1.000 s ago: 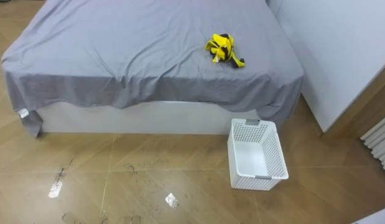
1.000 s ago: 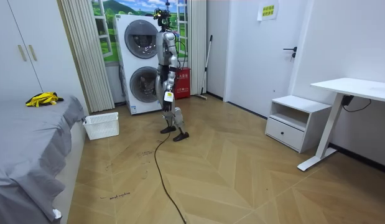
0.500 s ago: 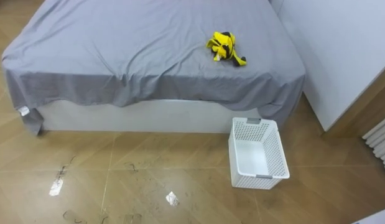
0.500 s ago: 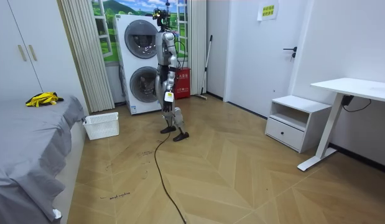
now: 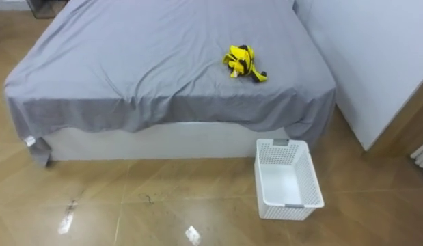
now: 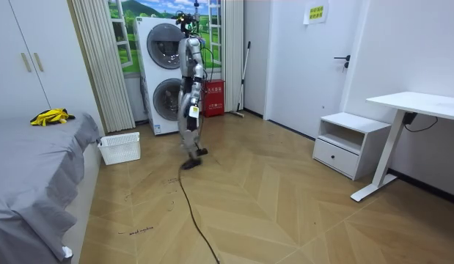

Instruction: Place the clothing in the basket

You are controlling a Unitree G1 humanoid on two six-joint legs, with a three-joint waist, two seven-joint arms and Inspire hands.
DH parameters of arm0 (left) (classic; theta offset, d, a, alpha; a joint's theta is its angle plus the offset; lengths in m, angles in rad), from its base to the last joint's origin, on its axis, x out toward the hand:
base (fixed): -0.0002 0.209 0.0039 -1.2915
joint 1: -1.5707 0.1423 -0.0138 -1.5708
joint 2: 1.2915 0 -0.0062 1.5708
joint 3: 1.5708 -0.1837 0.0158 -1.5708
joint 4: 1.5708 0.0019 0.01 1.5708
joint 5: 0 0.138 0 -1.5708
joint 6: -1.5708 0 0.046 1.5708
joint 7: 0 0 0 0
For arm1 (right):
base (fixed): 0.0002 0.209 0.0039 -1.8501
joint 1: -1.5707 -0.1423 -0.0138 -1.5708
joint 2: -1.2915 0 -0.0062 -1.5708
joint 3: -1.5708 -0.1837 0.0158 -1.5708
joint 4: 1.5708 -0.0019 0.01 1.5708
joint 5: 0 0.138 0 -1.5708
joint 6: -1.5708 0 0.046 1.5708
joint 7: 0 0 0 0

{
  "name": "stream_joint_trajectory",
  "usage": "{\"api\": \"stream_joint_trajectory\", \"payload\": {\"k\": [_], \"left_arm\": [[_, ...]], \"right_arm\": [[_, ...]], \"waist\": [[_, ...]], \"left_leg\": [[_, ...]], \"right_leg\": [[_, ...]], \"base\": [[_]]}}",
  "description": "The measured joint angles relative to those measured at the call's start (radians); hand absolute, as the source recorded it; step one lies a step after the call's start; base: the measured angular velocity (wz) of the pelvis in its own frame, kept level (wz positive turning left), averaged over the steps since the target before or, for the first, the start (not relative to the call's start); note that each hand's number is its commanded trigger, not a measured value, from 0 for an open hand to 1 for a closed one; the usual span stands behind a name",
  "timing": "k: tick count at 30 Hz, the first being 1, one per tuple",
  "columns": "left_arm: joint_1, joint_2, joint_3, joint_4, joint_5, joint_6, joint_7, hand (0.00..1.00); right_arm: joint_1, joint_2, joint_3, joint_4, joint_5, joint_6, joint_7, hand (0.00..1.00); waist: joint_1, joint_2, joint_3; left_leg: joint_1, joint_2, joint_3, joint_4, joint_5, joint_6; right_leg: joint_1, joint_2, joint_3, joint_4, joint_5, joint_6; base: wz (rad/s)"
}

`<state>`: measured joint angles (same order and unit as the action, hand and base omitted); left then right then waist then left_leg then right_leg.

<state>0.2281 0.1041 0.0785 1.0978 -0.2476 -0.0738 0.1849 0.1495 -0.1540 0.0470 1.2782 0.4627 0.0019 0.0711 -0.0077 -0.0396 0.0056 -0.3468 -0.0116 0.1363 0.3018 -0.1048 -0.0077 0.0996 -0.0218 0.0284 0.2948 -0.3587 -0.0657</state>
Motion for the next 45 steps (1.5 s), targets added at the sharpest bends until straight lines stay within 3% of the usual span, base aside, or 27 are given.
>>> {"api": "stream_joint_trajectory", "payload": {"k": [2, 3, 5, 6, 8, 9, 10, 11, 12, 13, 15, 17, 19, 20, 21, 22, 24, 26, 28, 29, 32, 35, 37, 38, 39, 42, 45], "left_arm": [[0.014, -0.002, -0.001, 0.001, -0.007, -0.001, -0.001, 0.00], [0.013, -0.006, -0.001, 0.000, -0.004, -0.008, -0.005, 0.00], [0.006, -0.009, 0.001, -0.001, 0.004, -0.024, -0.016, 0.00], [0.002, -0.008, -0.001, -0.003, 0.004, -0.025, -0.022, 0.00], [0.006, -0.004, -0.003, 0.000, 0.004, -0.025, -0.023, 0.00], [0.005, -0.002, -0.004, 0.000, 0.003, -0.026, -0.022, 0.00], [0.003, 0.003, -0.006, -0.001, 0.000, -0.035, -0.019, 0.00], [-0.002, -0.001, -0.024, -0.006, 0.004, -0.043, -0.019, 0.00], [-0.027, 0.006, -0.036, -0.010, 0.010, -0.041, -0.017, 0.00], [-0.040, 0.009, -0.040, -0.010, 0.019, -0.041, -0.016, 0.00], [-0.065, -0.008, -0.047, -0.010, 0.077, -0.039, -0.005, 0.00], [-0.073, -0.009, -0.065, -0.019, 0.110, -0.040, -0.004, 0.00], [-0.093, 0.001, -0.095, -0.019, 0.122, -0.040, -0.004, 0.00], [-0.095, 0.006, -0.119, -0.020, 0.124, -0.041, -0.004, 0.00], [-0.095, 0.002, -0.133, -0.019, 0.124, -0.040, -0.005, 0.00], [-0.091, -0.001, -0.139, -0.020, 0.124, -0.040, -0.005, 0.00], [-0.074, -0.004, -0.145, -0.015, 0.133, -0.039, -0.006, 0.00], [-0.052, -0.003, -0.132, -0.015, 0.132, -0.039, -0.007, 0.00], [-0.015, -0.002, -0.102, -0.016, 0.133, -0.038, -0.009, 0.00], [0.001, -0.002, -0.074, -0.017, 0.132, -0.040, -0.014, 0.00], [0.017, 0.005, -0.060, -0.047, 0.118, -0.043, -0.014, 0.00], [0.006, 0.006, -0.058, -0.070, 0.098, -0.062, -0.014, 0.00], [0.008, 0.000, -0.054, -0.087, 0.096, -0.068, -0.013, 0.00], [0.013, 0.004, -0.042, -0.093, 0.094, -0.072, -0.012, 0.00], [0.011, 0.010, -0.047, -0.093, 0.095, -0.070, -0.011, 0.00], [0.034, 0.019, -0.042, -0.094, 0.103, -0.068, -0.013, 0.00], [0.038, 0.013, -0.042, -0.094, 0.103, -0.062, -0.012, 0.00]], "right_arm": [[0.007, 0.000, 0.005, 0.000, -0.010, 0.000, -0.003, 0.00], [0.008, 0.002, -0.006, -0.001, -0.021, 0.000, -0.004, 0.00], [0.004, 0.001, -0.033, -0.006, -0.039, 0.000, -0.004, 0.00], [-0.002, 0.001, -0.047, -0.012, -0.039, -0.002, -0.004, 0.00], [0.003, 0.008, -0.049, -0.033, -0.036, -0.016, -0.008, 0.00], [0.005, 0.013, -0.049, -0.047, -0.033, -0.022, -0.012, 0.00], [0.009, 0.021, -0.044, -0.077, -0.029, -0.030, -0.025, 0.00], [0.026, 0.012, -0.043, -0.097, -0.024, -0.033, -0.033, 0.00], [0.031, 0.014, -0.049, -0.098, -0.025, -0.028, -0.038, 0.00], [0.024, 0.015, -0.050, -0.103, -0.023, -0.025, -0.038, 0.00], [0.005, 0.011, -0.052, -0.164, -0.028, -0.022, -0.038, 0.00], [-0.006, 0.016, -0.045, -0.231, -0.042, -0.023, -0.033, 0.00], [-0.012, 0.027, -0.028, -0.263, -0.038, -0.023, -0.024, 0.00], [-0.014, 0.034, -0.024, -0.277, -0.031, -0.024, -0.022, 0.00], [-0.023, 0.033, -0.016, -0.280, -0.026, -0.027, -0.025, 0.00], [-0.025, 0.030, -0.015, -0.280, -0.026, -0.031, -0.025, 0.00], [-0.040, 0.033, -0.022, -0.294, -0.022, -0.060, -0.033, 0.00], [-0.043, 0.031, -0.028, -0.352, -0.021, -0.068, -0.037, 0.00], [-0.054, 0.030, -0.028, -0.412, -0.028, -0.071, -0.039, 0.00], [-0.049, 0.028, -0.028, -0.449, -0.040, -0.071, -0.039, 0.00], [-0.066, 0.027, -0.029, -0.476, -0.020, -0.079, -0.040, 0.00], [-0.074, 0.024, -0.029, -0.551, 0.004, -0.075, -0.058, 0.00], [-0.070, 0.022, -0.031, -0.605, -0.004, -0.069, -0.069, 0.00], [-0.059, 0.026, -0.028, -0.634, -0.009, -0.063, -0.071, 0.00], [-0.040, 0.025, -0.028, -0.677, -0.009, -0.050, -0.072, 0.00], [-0.008, 0.016, -0.033, -0.772, -0.010, -0.050, -0.081, 0.00], [-0.010, 0.002, -0.041, -0.786, -0.039, -0.072, -0.083, 0.00]], "waist": [[0.002, -0.008, -0.0044], [-0.002, -0.022, -0.0082], [-0.011, -0.037, -0.0145], [-0.009, -0.032, -0.0069], [-0.003, -0.033, -0.0049], [0.000, -0.036, 0.0010], [0.005, -0.040, 0.0230], [0.000, -0.035, 0.0022], [-0.010, -0.024, -0.0075], [-0.002, -0.025, -0.0053], [0.040, 0.014, 0.0126], [0.036, 0.054, 0.0109], [0.027, 0.063, 0.0128], [0.016, 0.055, 0.0111], [0.012, 0.052, 0.0106], [0.012, 0.053, 0.0074], [0.033, 0.051, -0.0014], [0.051, 0.063, -0.0121], [0.061, 0.087, -0.0039], [0.042, 0.083, -0.0030], [0.003, 0.061, 0.0078], [0.028, 0.047, 0.0124], [0.043, 0.043, 0.0101], [0.042, 0.038, -0.0030], [0.030, 0.016, -0.0094], [0.040, -0.013, -0.0112], [0.029, -0.013, -0.0093]], "left_leg": [[-0.011, -0.004, 0.022, -0.032, 0.101, 0.019], [-0.029, -0.020, 0.053, -0.011, 0.123, 0.057], [-0.065, -0.051, 0.090, 0.069, 0.054, 0.110], [-0.071, -0.056, 0.096, 0.138, 0.001, 0.123], [-0.059, -0.053, 0.121, 0.238, -0.068, 0.141], [-0.059, -0.051, 0.133, 0.288, -0.076, 0.150], [-0.063, -0.058, 0.169, 0.356, -0.095, 0.139], [-0.023, -0.075, 0.168, 0.230, -0.105, 0.143], [0.026, -0.094, 0.160, 0.211, -0.163, 0.171], [0.050, -0.101, 0.159, 0.200, -0.176, 0.173], [0.187, -0.082, 0.143, 0.094, -0.186, 0.167], [0.272, -0.051, 0.105, 0.026, -0.187, 0.155], [0.346, -0.038, 0.075, -0.023, -0.193, 0.142], [0.396, -0.038, 0.053, -0.065, -0.197, 0.135], [0.452, -0.030, 0.037, -0.103, -0.203, 0.125], [0.480, -0.023, 0.031, -0.121, -0.206, 0.118], [0.538, 0.012, 0.009, -0.132, -0.230, 0.079], [0.542, 0.059, -0.012, -0.079, -0.259, 0.028], [0.528, 0.107, 0.004, 0.052, -0.254, -0.014], [0.507, 0.118, 0.016, 0.177, -0.202, -0.082], [0.413, 0.169, 0.026, 0.374, -0.203, -0.069], [0.291, 0.177, 0.025, 0.286, -0.215, -0.064], [0.216, 0.171, 0.012, 0.161, -0.196, -0.065], [0.204, 0.156, 0.028, 0.142, -0.158, -0.009], [0.232, 0.129, 0.032, 0.099, -0.144, 0.009], [0.299, 0.088, 0.064, 0.025, -0.128, 0.019], [0.340, 0.066, 0.064, -0.031, -0.121, 0.025]], "right_leg": [[0.038, -0.024, 0.016, -0.025, -0.027, 0.014], [0.050, -0.052, 0.014, -0.042, -0.037, 0.036], [0.048, -0.094, 0.023, -0.046, -0.057, 0.058], [0.052, -0.105, 0.022, -0.046, -0.040, 0.088], [0.082, -0.126, 0.025, -0.009, -0.011, 0.123], [0.084, -0.133, 0.026, 0.035, -0.003, 0.131], [0.081, -0.147, 0.029, 0.156, 0.021, 0.134], [0.029, -0.151, 0.010, 0.313, 0.061, 0.142], [-0.040, -0.163, -0.020, 0.487, 0.136, 0.158], [-0.077, -0.169, -0.023, 0.565, 0.165, 0.156], [-0.219, -0.139, -0.076, 0.700, 0.067, 0.105], [-0.323, -0.077, -0.144, 0.618, 0.013, 0.077], [-0.399, -0.036, -0.188, 0.417, 0.015, 0.072], [-0.424, -0.022, -0.208, 0.252, 0.051, 0.061], [-0.448, -0.016, -0.236, 0.138, 0.153, 0.045], [-0.449, -0.014, -0.254, 0.094, 0.204, 0.038], [-0.442, 0.029, -0.277, -0.014, 0.356, -0.023], [-0.436, 0.079, -0.282, -0.012, 0.380, -0.052], [-0.372, 0.115, -0.307, 0.006, 0.352, -0.079], [-0.307, 0.118, -0.297, -0.022, 0.327, -0.077], [-0.152, 0.111, -0.219, -0.101, 0.311, -0.059], [-0.080, 0.095, -0.172, -0.137, 0.295, -0.033], [-0.071, 0.081, -0.164, -0.140, 0.277, -0.005], [-0.070, 0.062, -0.163, -0.136, 0.249, 0.024], [-0.066, 0.038, -0.169, -0.134, 0.240, 0.039], [-0.056, 0.006, -0.165, -0.145, 0.228, 0.059], [-0.045, 0.000, -0.154, -0.144, 0.226, 0.063]], "base": [[-0.21], [0.00], [0.09], [-0.04], [-0.24], [-0.23], [0.09], [0.49], [0.53], [0.16], [-0.34], [0.11], [0.45], [0.59], [0.57], [0.45], [0.08], [-0.38], [-0.28], [0.26], [0.42], [-0.08], [-0.39], [0.00], [0.00], [-0.26], [-0.10]]}}
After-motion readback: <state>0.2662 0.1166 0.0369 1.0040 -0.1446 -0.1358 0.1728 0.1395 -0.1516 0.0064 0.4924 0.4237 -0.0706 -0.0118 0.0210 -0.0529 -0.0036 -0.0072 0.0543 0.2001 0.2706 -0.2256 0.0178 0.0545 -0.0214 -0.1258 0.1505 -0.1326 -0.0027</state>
